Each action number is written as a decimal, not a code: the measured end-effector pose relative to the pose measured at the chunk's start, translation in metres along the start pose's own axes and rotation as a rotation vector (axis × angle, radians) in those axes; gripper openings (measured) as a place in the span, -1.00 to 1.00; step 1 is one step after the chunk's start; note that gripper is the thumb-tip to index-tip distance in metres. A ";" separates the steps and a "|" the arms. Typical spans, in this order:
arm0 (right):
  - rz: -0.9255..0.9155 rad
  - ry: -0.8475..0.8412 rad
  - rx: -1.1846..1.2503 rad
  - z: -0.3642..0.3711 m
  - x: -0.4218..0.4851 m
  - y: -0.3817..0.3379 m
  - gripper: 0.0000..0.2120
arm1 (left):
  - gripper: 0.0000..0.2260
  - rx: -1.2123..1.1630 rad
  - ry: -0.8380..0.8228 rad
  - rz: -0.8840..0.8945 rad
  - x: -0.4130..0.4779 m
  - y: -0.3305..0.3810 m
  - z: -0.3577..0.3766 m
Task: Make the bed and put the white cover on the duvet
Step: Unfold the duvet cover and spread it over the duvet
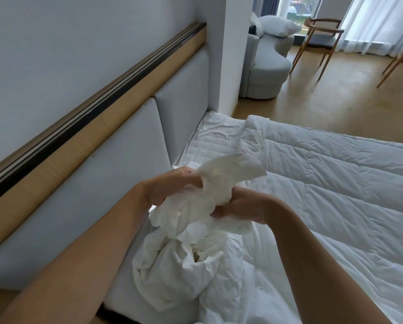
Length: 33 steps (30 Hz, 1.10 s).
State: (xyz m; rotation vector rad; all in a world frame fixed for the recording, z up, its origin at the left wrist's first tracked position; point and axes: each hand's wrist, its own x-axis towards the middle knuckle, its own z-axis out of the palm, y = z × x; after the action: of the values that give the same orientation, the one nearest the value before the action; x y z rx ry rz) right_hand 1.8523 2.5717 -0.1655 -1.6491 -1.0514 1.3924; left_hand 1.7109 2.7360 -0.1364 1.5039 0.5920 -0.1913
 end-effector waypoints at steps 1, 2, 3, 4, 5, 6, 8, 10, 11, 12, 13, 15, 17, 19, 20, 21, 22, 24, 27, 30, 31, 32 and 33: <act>-0.001 0.043 0.100 -0.001 0.000 -0.001 -0.60 | -0.55 -0.018 -0.040 -0.047 -0.001 -0.004 -0.004; -0.001 0.082 0.194 -0.001 0.000 -0.002 -0.62 | -0.54 -0.022 -0.092 -0.089 -0.003 -0.006 -0.006; 0.002 0.116 0.247 -0.001 0.001 -0.004 -0.67 | -0.58 0.000 -0.135 -0.114 -0.005 -0.008 -0.006; 0.003 0.144 0.260 -0.001 0.001 -0.005 -0.73 | -0.64 0.038 -0.167 -0.126 -0.005 -0.009 -0.005; 0.000 0.166 0.257 0.000 0.002 -0.005 -0.76 | -0.66 0.079 -0.198 -0.134 -0.006 -0.010 -0.004; -0.009 0.184 0.261 0.001 0.003 -0.004 -0.77 | -0.65 0.107 -0.218 -0.128 -0.007 -0.010 -0.003; -0.022 0.237 0.308 0.005 0.003 -0.005 -0.76 | -0.69 0.092 -0.224 -0.087 -0.006 -0.012 -0.004; -0.046 0.304 0.365 0.007 0.002 -0.007 -0.74 | -0.65 -0.009 -0.164 -0.026 -0.002 -0.015 -0.008; -0.054 0.322 0.378 0.008 0.001 -0.009 -0.72 | -0.61 -0.063 -0.118 -0.006 0.000 -0.014 -0.010; -0.056 0.317 0.388 0.009 0.001 -0.009 -0.67 | -0.57 -0.103 -0.071 0.016 0.002 -0.012 -0.010; -0.045 0.280 0.398 0.008 0.000 -0.010 -0.63 | -0.57 -0.123 -0.034 0.049 0.004 -0.010 -0.009; 0.007 0.109 0.382 0.007 -0.003 -0.012 -0.65 | -0.59 -0.100 -0.001 0.115 0.007 -0.004 -0.006; 0.029 -0.055 0.271 0.003 -0.006 -0.013 -0.64 | -0.53 -0.039 0.019 0.163 0.010 -0.001 -0.004; 0.012 -0.054 0.192 -0.002 -0.006 -0.012 -0.61 | -0.42 0.015 0.025 0.161 0.010 0.001 -0.005; -0.011 -0.005 0.207 -0.003 -0.006 -0.012 -0.65 | -0.41 0.031 0.009 0.142 0.007 0.003 -0.008; -0.036 0.060 0.259 -0.003 -0.006 -0.012 -0.73 | -0.40 0.045 -0.036 0.112 0.004 0.003 -0.011; -0.055 0.125 0.328 -0.004 -0.004 -0.011 -0.82 | -0.35 0.077 -0.102 0.070 0.000 0.003 -0.015; -0.091 0.228 0.379 -0.001 -0.001 -0.010 -0.86 | -0.35 0.191 -0.233 -0.006 -0.003 -0.002 -0.023; -0.106 0.315 0.353 0.006 0.007 -0.008 -0.83 | -0.48 0.191 -0.306 -0.018 -0.004 -0.009 -0.026; -0.097 0.390 0.349 0.005 0.005 -0.010 -0.80 | -0.35 -0.069 -0.329 -0.005 -0.006 -0.012 -0.030; -0.083 0.363 0.360 0.003 0.003 -0.009 -0.75 | -0.37 -0.138 -0.313 0.004 -0.006 -0.012 -0.030; -0.060 0.304 0.369 0.000 0.001 -0.007 -0.67 | -0.41 -0.179 -0.277 0.021 -0.004 -0.011 -0.029; -0.024 0.211 0.366 -0.003 -0.003 -0.006 -0.62 | -0.45 -0.196 -0.219 0.049 -0.001 -0.009 -0.025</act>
State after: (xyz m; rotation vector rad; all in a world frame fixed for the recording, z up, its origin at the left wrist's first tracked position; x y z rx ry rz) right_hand 1.8539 2.5718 -0.1586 -1.4669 -0.6492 1.2744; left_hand 1.6999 2.7597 -0.1427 1.2859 0.3868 -0.2494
